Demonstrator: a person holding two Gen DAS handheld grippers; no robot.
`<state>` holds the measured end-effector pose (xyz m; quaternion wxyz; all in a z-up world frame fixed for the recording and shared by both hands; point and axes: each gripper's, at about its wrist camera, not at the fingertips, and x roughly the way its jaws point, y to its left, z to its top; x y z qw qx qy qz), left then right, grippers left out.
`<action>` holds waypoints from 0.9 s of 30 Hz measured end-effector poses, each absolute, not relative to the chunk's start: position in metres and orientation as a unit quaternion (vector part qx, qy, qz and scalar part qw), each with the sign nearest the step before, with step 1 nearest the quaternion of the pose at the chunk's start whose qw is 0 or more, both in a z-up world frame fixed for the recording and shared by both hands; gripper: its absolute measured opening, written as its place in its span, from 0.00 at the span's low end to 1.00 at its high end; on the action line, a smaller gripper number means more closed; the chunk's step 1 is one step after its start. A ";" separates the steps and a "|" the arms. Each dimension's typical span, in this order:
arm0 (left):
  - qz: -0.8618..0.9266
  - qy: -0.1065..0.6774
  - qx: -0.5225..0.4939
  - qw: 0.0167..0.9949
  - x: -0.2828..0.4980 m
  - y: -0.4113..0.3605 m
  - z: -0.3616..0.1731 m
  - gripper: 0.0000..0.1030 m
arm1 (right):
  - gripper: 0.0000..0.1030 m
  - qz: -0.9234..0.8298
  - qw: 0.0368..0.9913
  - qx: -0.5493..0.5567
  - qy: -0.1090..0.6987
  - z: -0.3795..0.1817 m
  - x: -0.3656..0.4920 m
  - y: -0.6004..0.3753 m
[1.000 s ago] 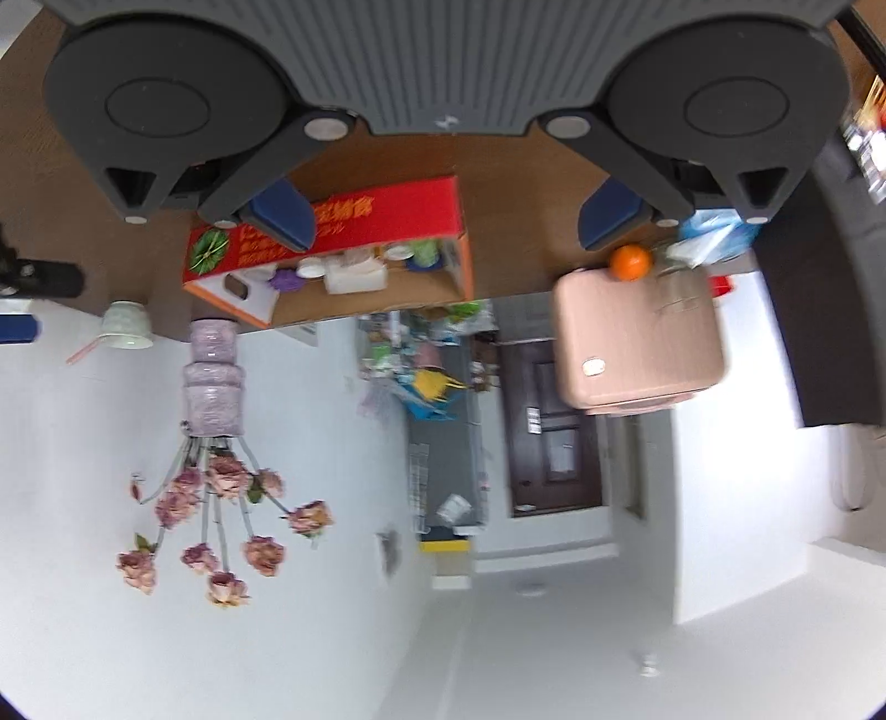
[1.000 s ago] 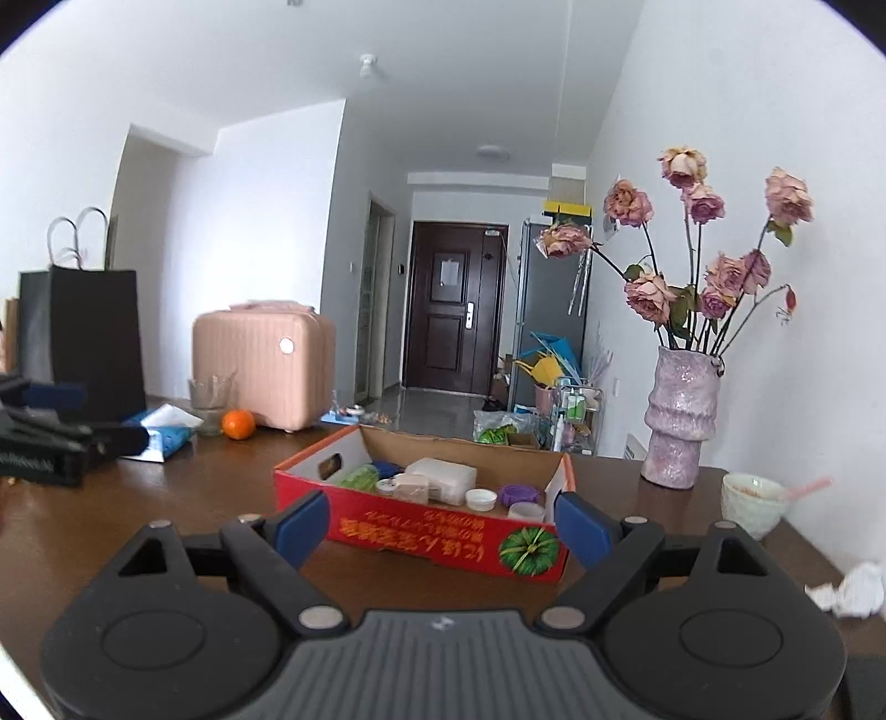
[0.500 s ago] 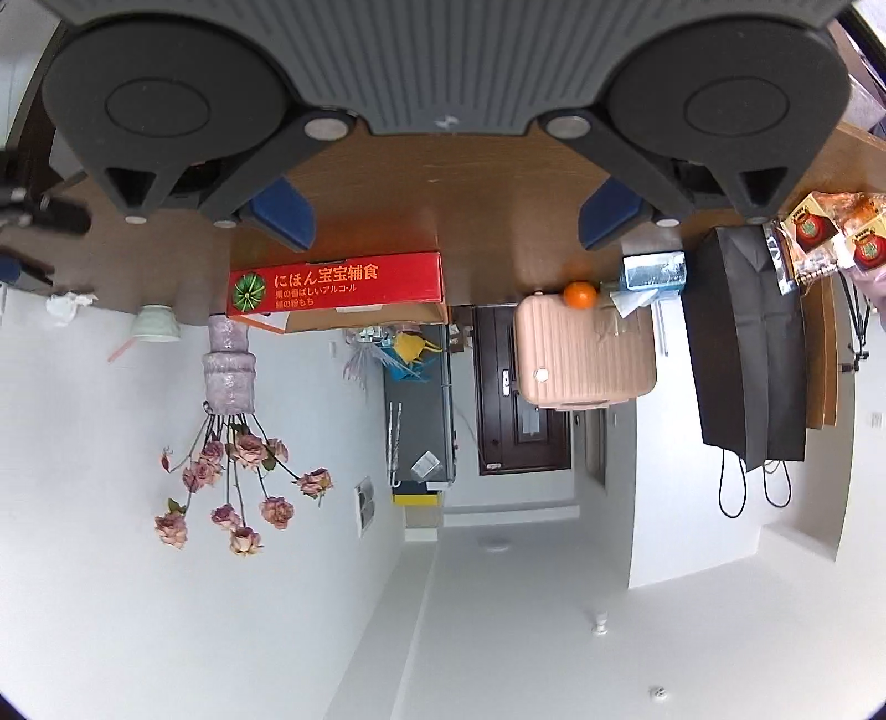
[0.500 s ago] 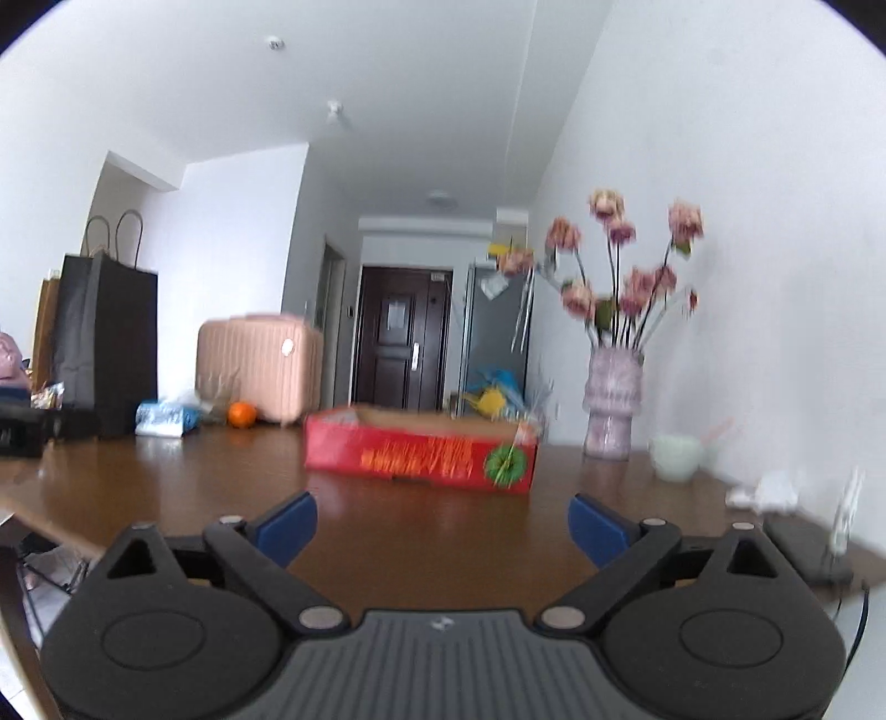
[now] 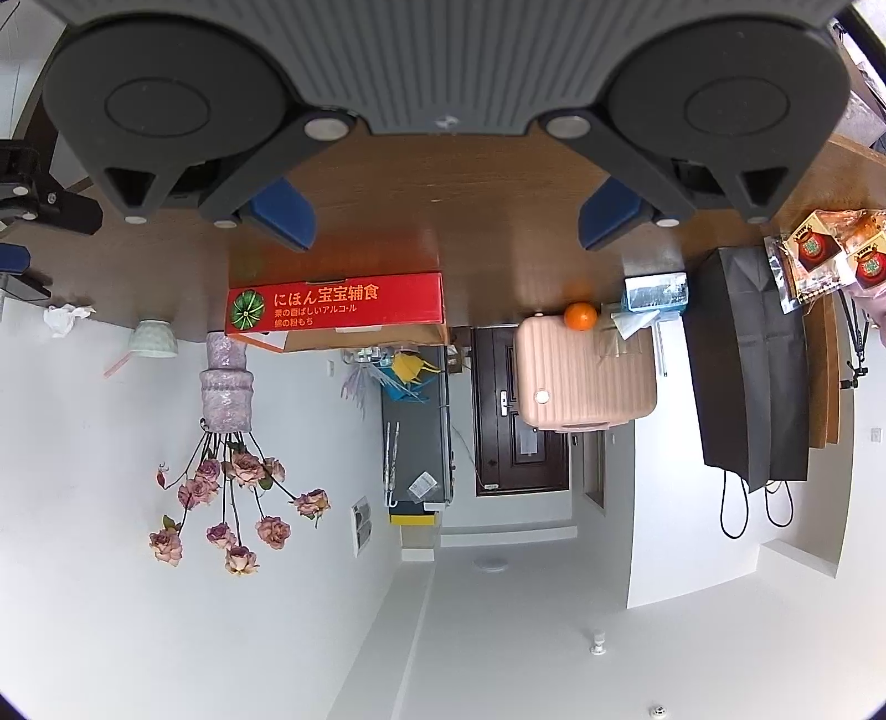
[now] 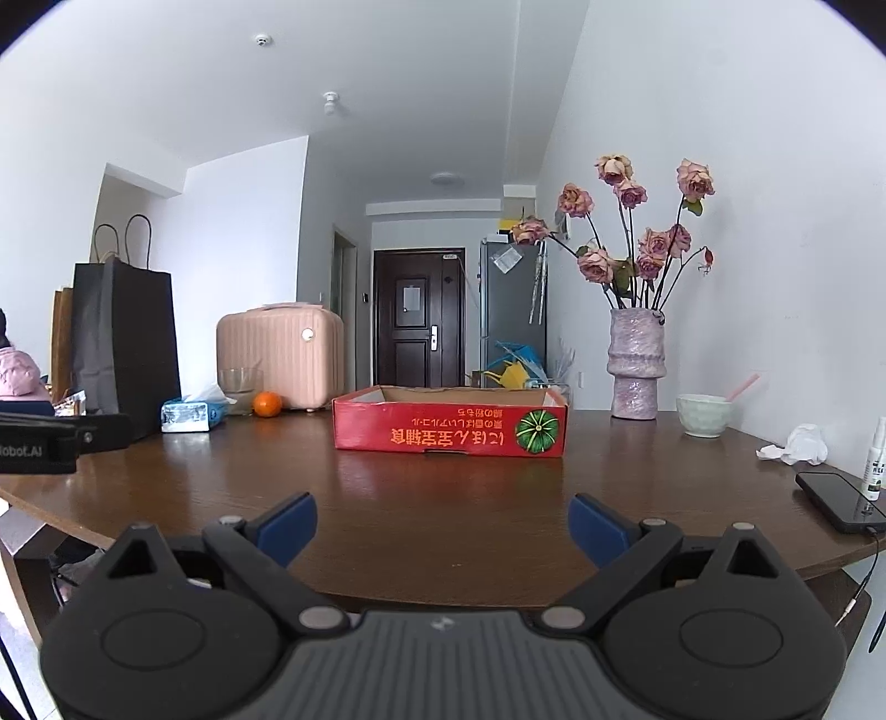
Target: Organize rigid objects
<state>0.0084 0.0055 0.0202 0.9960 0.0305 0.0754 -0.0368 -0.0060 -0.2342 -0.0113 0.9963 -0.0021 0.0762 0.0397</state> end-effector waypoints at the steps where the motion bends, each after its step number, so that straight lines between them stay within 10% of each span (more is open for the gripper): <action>1: -0.036 0.077 0.032 0.996 0.009 0.005 0.019 1.00 | 0.96 0.040 0.996 -0.001 0.077 -0.011 -0.005 -0.234; 27: -0.047 0.082 0.035 0.995 0.012 0.005 0.019 1.00 | 0.98 0.040 0.996 -0.005 0.084 -0.012 -0.002 -0.233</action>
